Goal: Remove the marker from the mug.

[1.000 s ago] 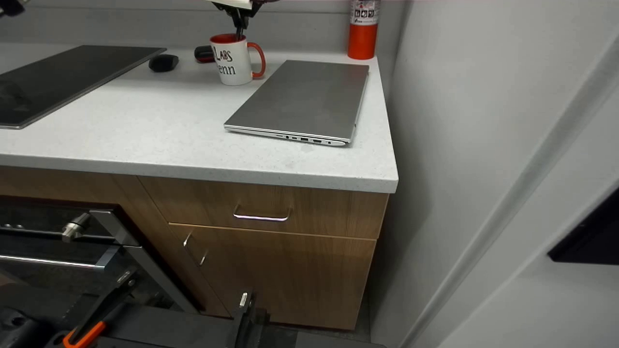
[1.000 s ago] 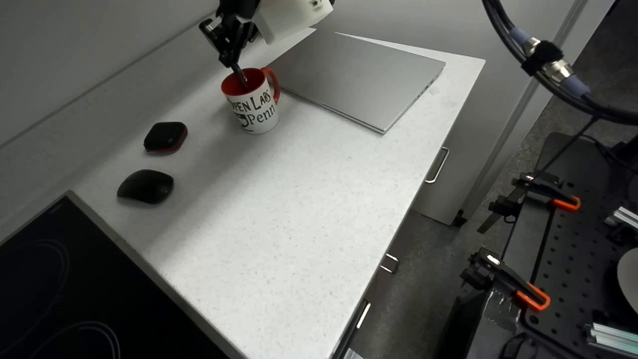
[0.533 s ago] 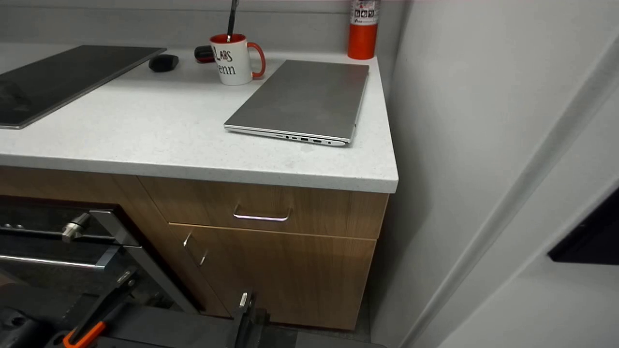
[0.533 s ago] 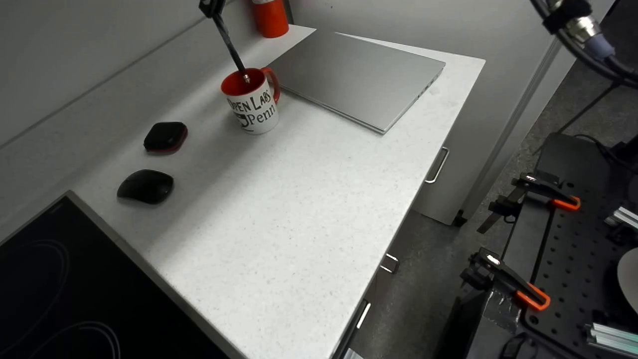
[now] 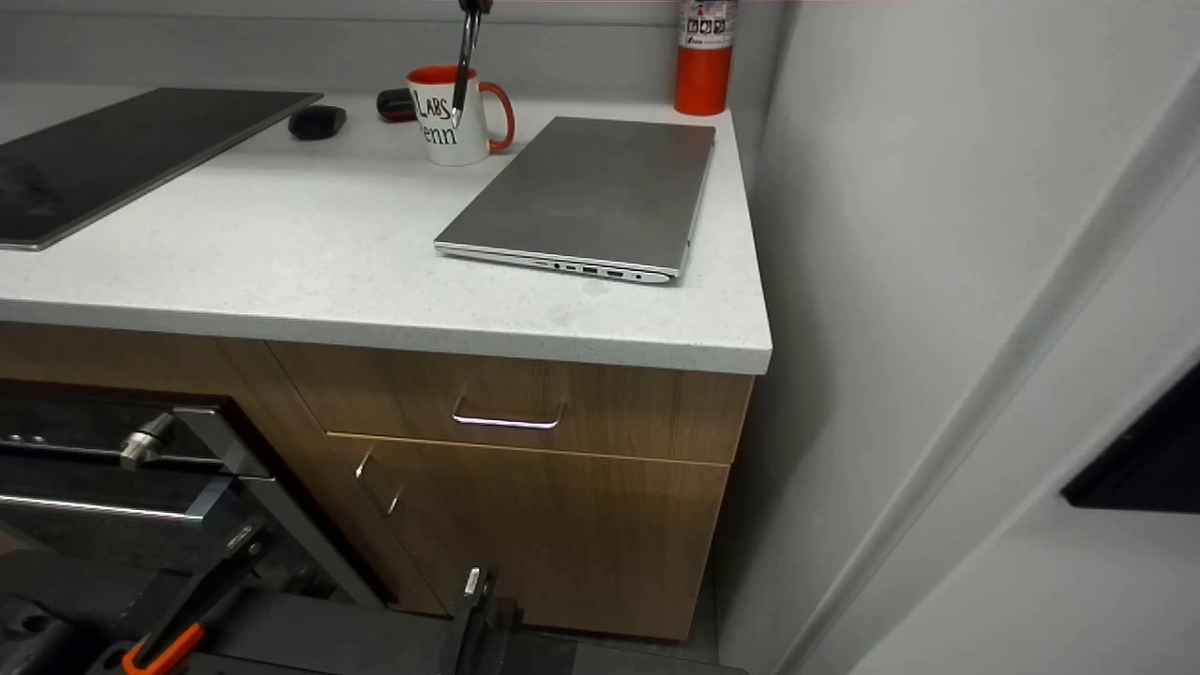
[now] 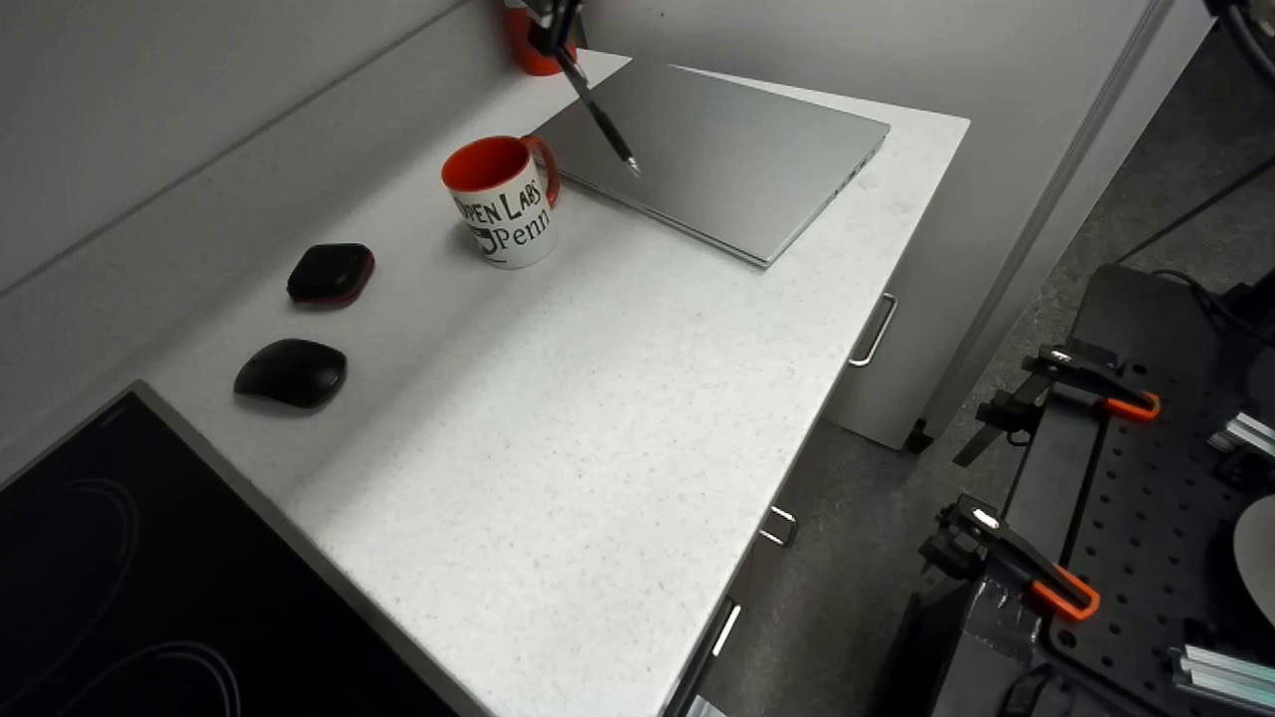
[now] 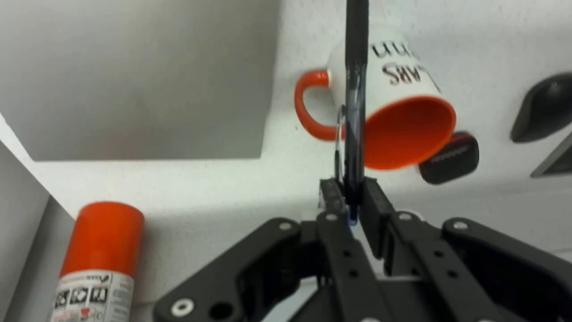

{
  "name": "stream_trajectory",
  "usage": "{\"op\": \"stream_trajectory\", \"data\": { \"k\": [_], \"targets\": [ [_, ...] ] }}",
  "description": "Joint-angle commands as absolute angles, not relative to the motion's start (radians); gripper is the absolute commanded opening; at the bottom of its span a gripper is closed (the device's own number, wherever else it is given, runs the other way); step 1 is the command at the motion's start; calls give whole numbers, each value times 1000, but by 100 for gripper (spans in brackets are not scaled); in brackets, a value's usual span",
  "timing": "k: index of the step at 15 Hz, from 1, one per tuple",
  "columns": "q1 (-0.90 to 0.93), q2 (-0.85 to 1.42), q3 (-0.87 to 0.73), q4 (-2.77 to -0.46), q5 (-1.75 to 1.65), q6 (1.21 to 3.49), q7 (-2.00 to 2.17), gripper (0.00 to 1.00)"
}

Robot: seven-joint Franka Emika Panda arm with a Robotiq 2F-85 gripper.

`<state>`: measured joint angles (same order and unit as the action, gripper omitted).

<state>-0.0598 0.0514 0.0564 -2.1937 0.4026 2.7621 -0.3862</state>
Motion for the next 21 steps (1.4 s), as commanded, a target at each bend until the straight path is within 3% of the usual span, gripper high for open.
{"op": "stream_trajectory", "data": {
  "k": [1,9,21],
  "targets": [
    [-54,9,11,-2266,242,2623,-291,4],
    [-10,70,37,-2223,214,2373,-270,4],
    [30,288,94,-2017,185,2369,-271,4]
  ]
}}
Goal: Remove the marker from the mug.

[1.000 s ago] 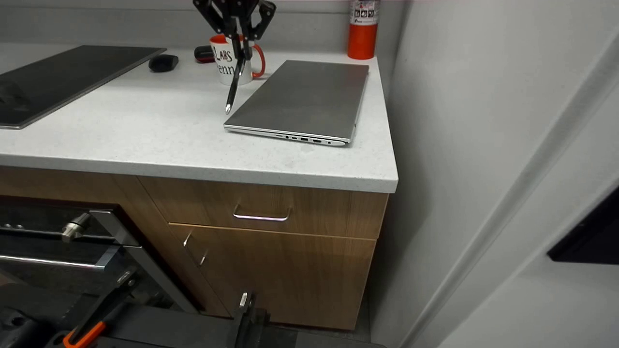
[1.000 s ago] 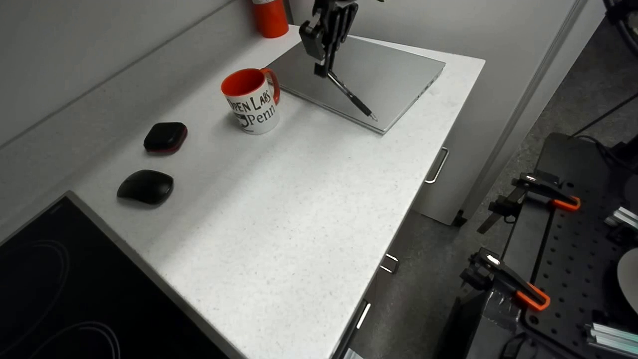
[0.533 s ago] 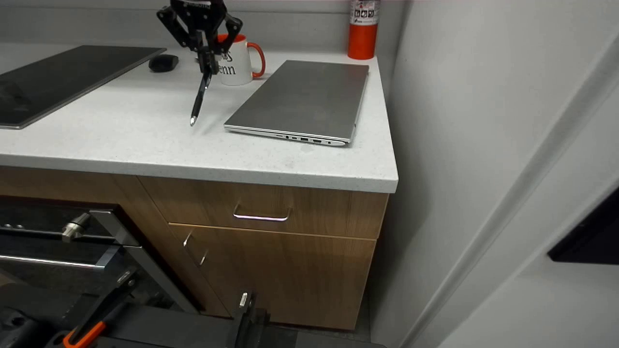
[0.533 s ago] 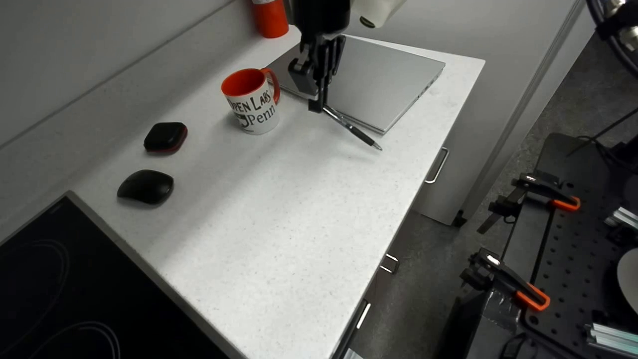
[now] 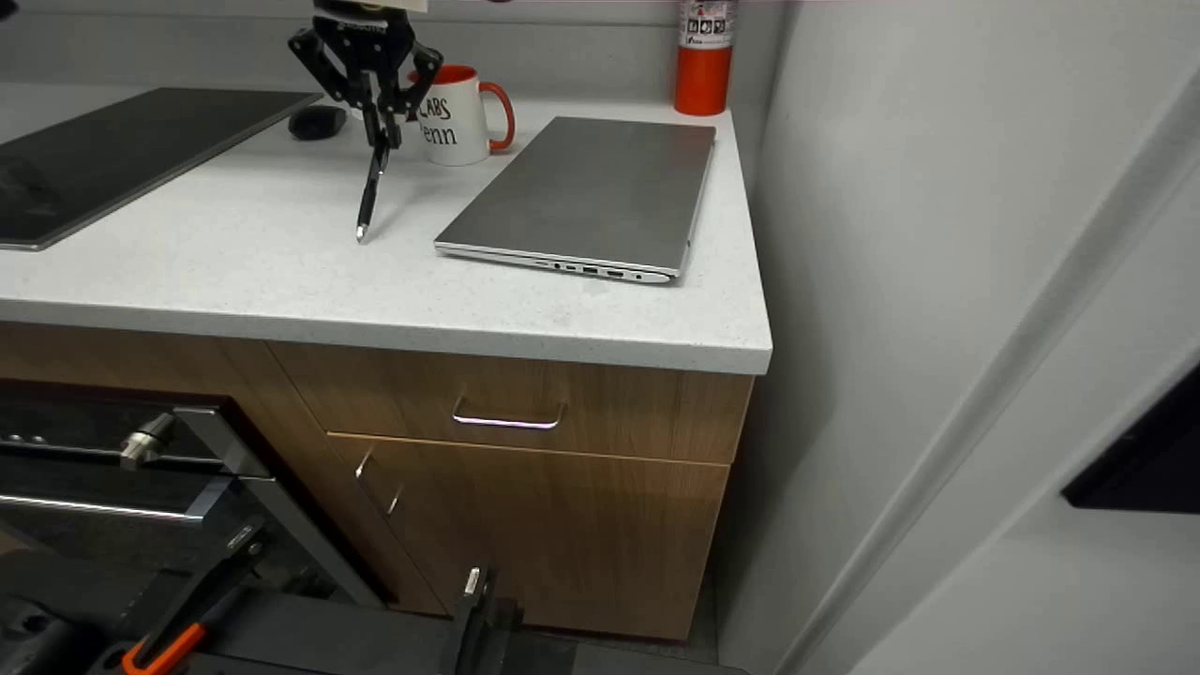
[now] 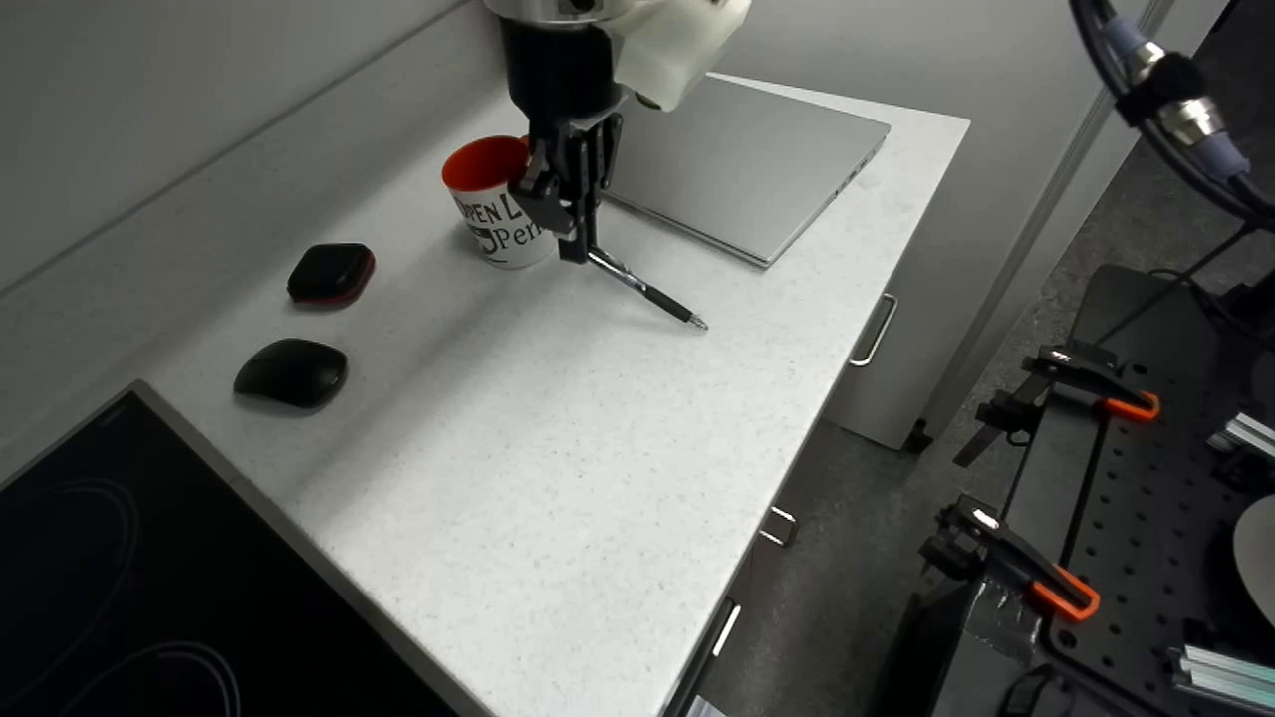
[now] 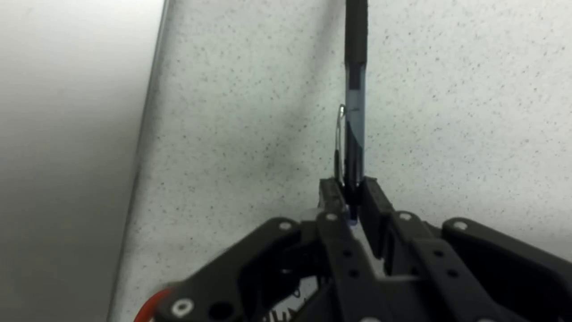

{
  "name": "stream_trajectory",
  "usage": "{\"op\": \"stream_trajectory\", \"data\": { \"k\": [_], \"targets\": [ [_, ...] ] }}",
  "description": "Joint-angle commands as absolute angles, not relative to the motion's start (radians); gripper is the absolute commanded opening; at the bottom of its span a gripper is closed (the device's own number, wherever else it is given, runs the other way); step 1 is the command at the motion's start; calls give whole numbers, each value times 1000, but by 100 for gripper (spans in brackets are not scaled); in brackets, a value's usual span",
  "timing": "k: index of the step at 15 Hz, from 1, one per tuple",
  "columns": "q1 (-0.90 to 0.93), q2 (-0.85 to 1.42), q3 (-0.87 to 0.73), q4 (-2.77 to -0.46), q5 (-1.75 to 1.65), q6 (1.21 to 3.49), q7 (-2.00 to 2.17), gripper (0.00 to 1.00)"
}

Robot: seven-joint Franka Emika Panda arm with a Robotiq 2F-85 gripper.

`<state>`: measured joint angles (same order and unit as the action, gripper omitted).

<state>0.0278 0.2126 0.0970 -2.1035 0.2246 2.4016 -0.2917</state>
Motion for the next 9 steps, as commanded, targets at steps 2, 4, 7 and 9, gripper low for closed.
{"op": "stream_trajectory", "data": {
  "k": [2,4,7,9],
  "targets": [
    [26,320,93,-1989,183,2361,-269,4],
    [24,341,92,-1968,179,2356,-267,4],
    [15,347,95,-1956,187,2360,-277,50],
    [11,348,95,-1948,191,2361,-277,63]
  ]
}}
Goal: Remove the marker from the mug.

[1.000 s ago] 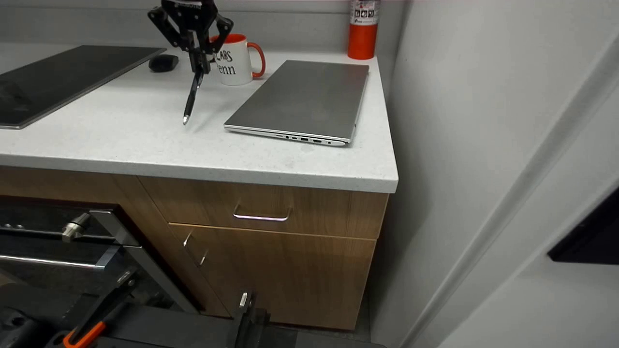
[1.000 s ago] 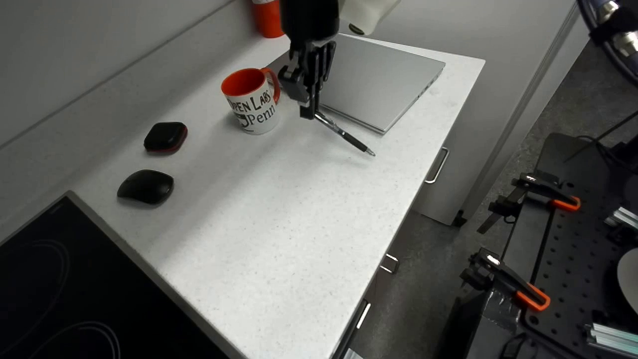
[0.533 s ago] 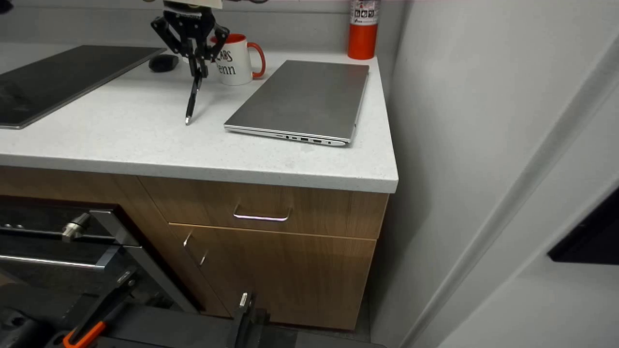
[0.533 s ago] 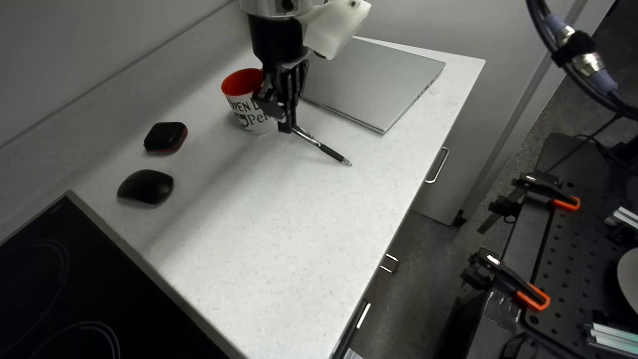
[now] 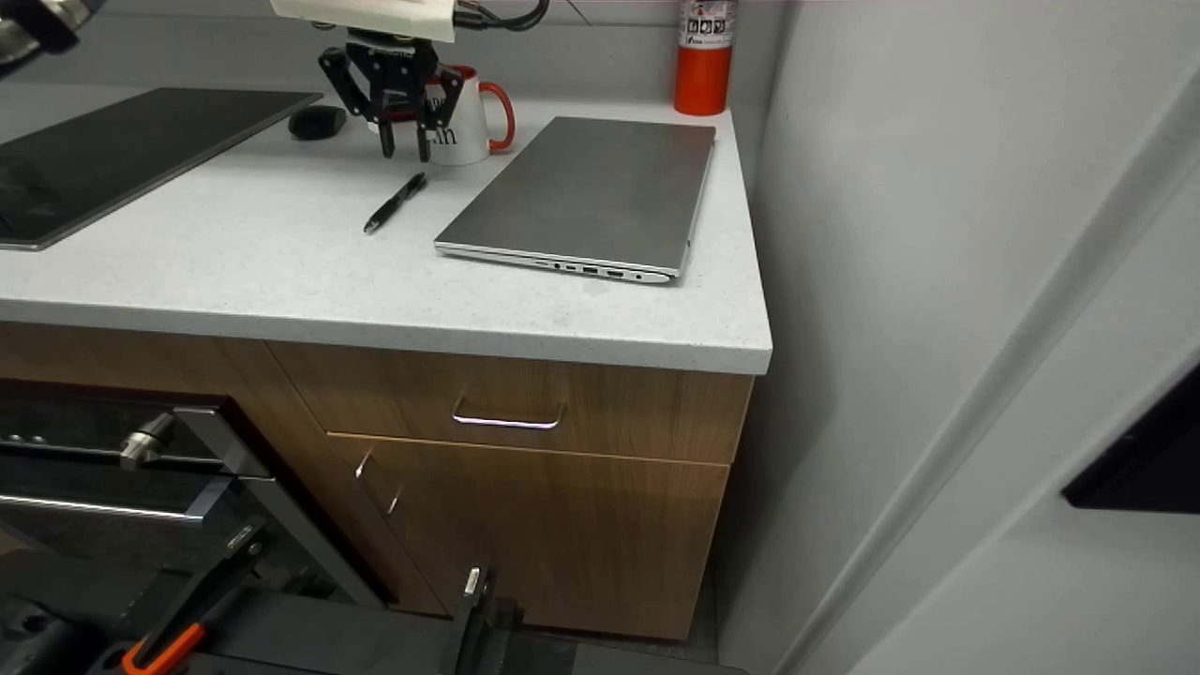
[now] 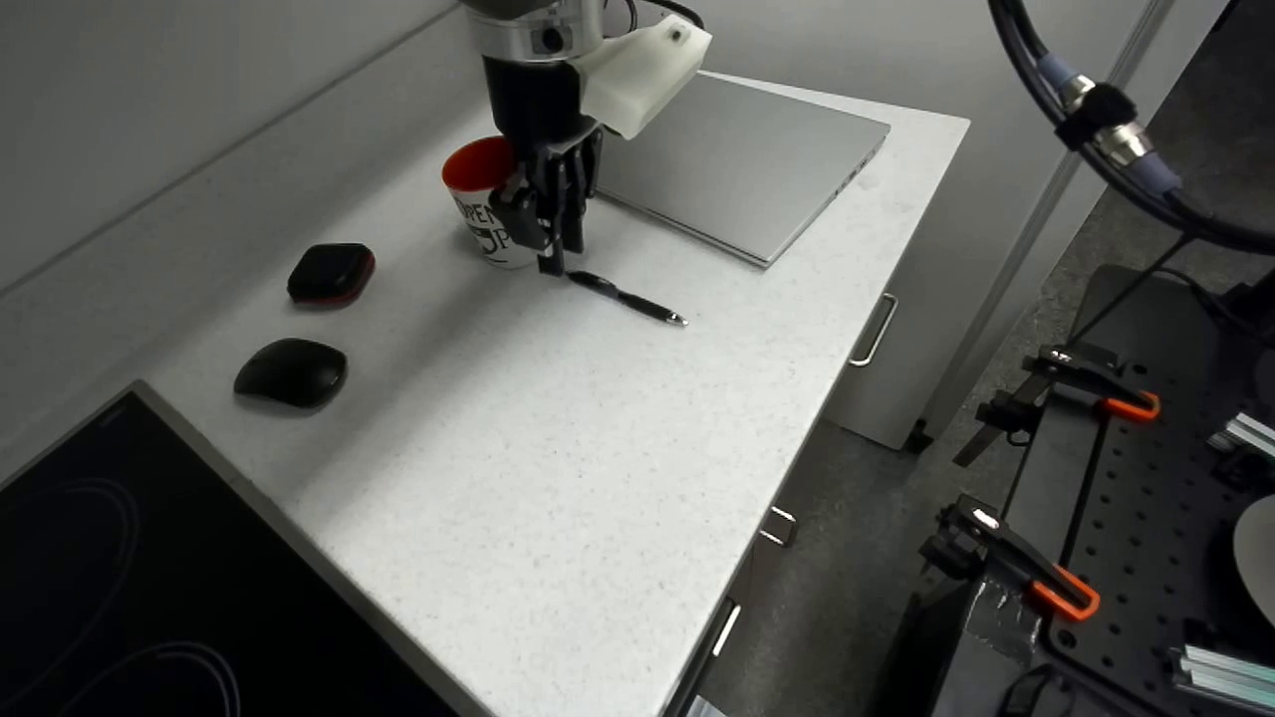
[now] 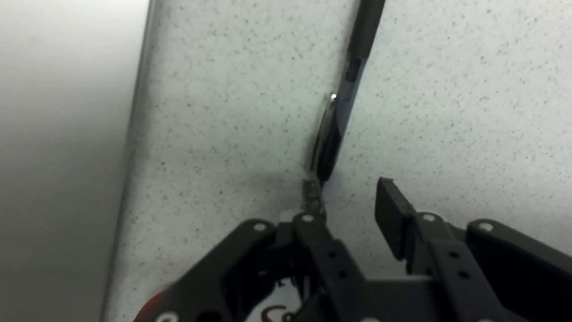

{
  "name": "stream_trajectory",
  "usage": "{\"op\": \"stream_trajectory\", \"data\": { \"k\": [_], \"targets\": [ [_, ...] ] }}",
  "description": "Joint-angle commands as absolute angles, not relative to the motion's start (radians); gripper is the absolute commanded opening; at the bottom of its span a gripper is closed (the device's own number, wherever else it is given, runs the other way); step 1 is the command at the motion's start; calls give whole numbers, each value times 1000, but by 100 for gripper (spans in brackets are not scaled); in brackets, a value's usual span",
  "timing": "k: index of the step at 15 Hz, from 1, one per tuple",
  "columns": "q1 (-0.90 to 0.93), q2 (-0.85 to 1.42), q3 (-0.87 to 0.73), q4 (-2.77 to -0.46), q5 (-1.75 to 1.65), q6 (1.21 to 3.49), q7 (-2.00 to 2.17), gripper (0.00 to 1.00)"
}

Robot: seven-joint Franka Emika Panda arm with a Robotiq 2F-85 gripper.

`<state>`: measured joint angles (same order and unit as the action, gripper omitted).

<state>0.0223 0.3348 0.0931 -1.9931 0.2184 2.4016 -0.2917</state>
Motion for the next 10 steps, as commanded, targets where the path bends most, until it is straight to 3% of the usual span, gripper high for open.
{"op": "stream_trajectory", "data": {
  "k": [1,5,10],
  "targets": [
    [9,348,95,-1943,194,2361,-278,72],
    [6,347,94,-1932,195,2368,-277,99],
    [3,335,101,-1958,212,2400,-287,100]
  ]
}}
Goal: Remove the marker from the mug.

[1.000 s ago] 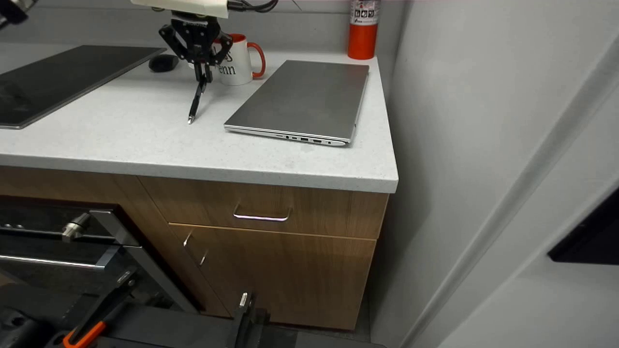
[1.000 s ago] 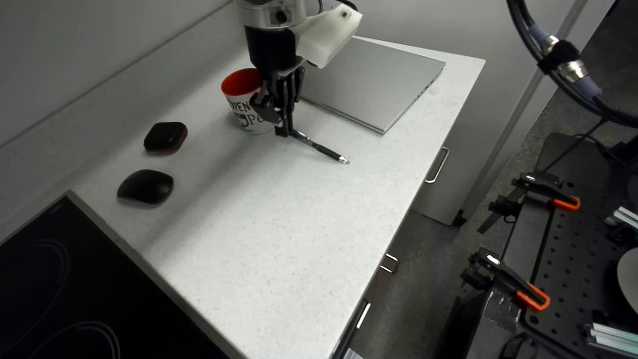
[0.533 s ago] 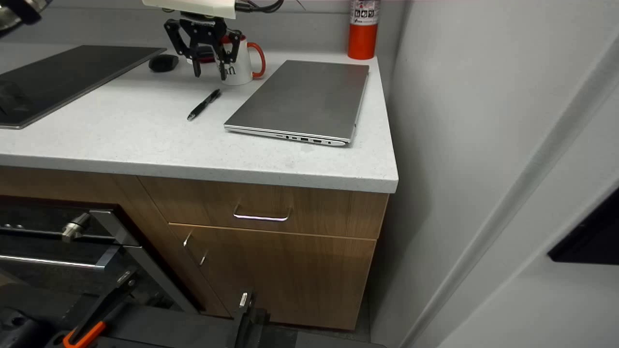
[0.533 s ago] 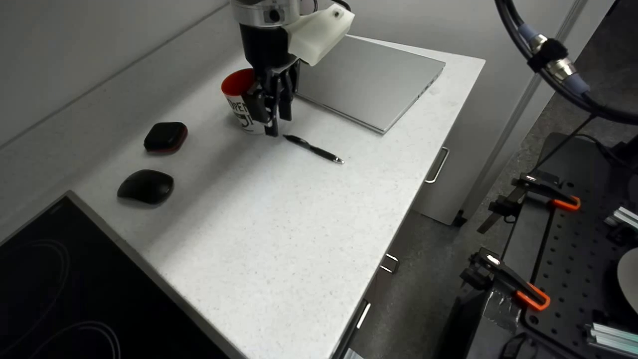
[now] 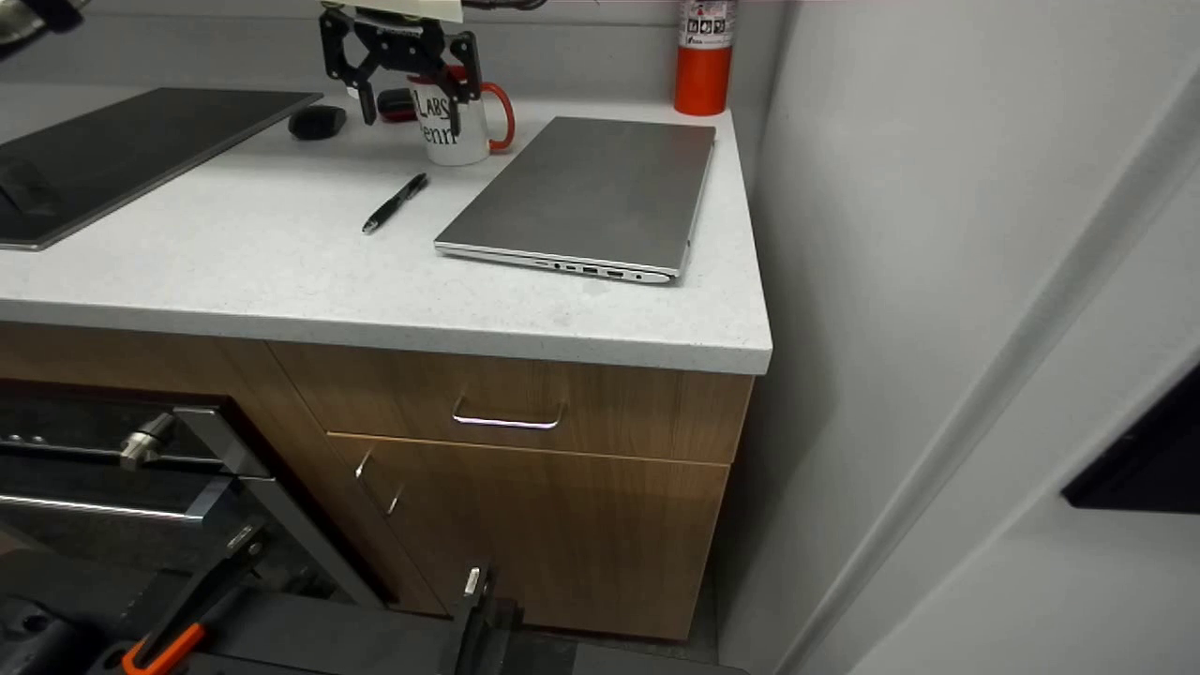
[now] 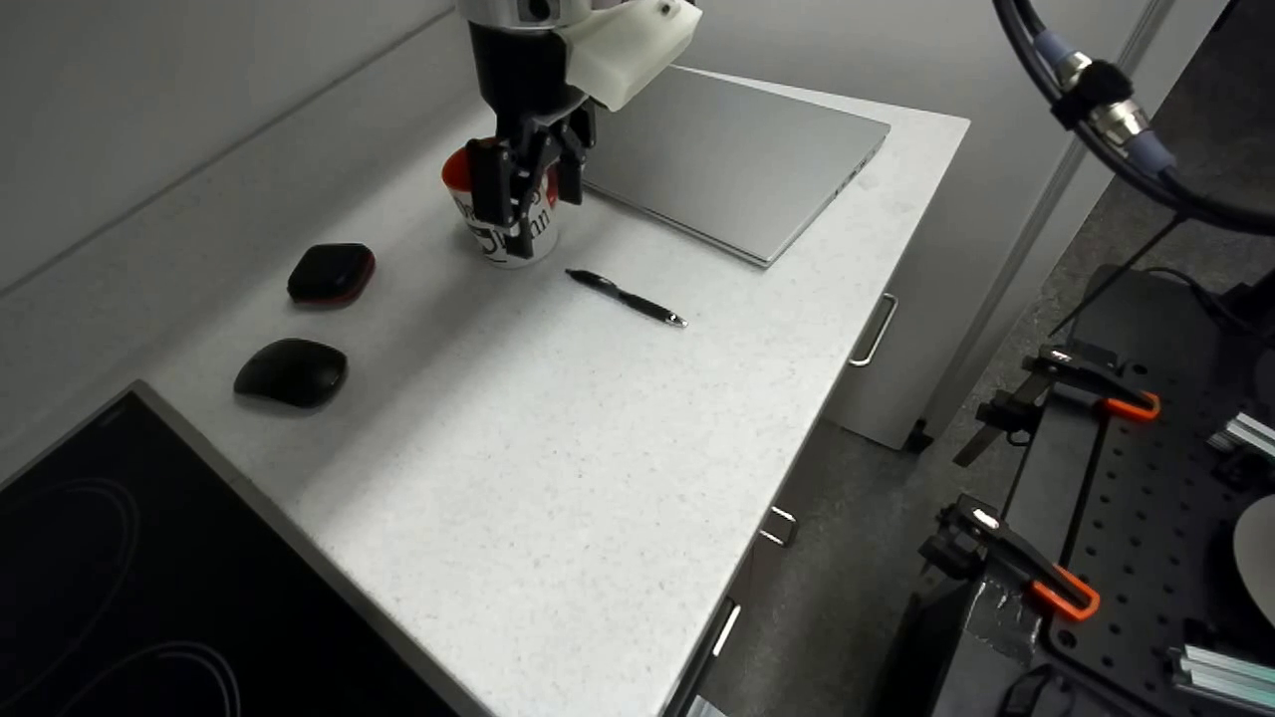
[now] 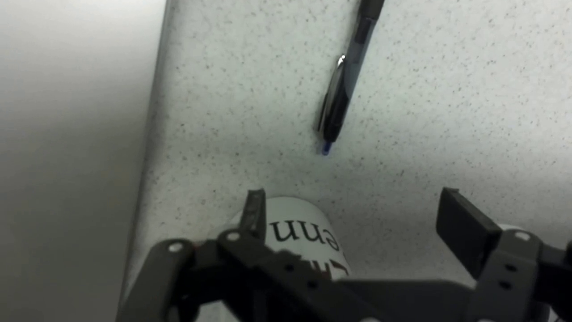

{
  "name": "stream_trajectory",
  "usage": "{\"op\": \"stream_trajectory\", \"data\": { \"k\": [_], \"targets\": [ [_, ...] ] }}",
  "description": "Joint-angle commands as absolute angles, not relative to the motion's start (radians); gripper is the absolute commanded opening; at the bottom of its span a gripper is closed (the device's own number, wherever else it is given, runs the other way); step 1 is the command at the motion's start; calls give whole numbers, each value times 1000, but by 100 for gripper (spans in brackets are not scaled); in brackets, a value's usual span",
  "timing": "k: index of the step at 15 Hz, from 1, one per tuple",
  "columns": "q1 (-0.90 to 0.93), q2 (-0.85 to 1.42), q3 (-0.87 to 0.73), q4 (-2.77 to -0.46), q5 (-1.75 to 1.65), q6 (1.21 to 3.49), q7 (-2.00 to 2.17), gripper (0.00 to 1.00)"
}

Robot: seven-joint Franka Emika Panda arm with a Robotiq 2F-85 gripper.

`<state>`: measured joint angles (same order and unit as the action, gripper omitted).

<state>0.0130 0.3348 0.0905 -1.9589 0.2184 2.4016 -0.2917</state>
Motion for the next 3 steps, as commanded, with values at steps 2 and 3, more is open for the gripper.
{"op": "stream_trajectory", "data": {
  "k": [2,3],
  "targets": [
    [2,335,101,-1957,212,2400,-287,100],
    [2,335,101,-1957,212,2400,-287,100]
  ]
}}
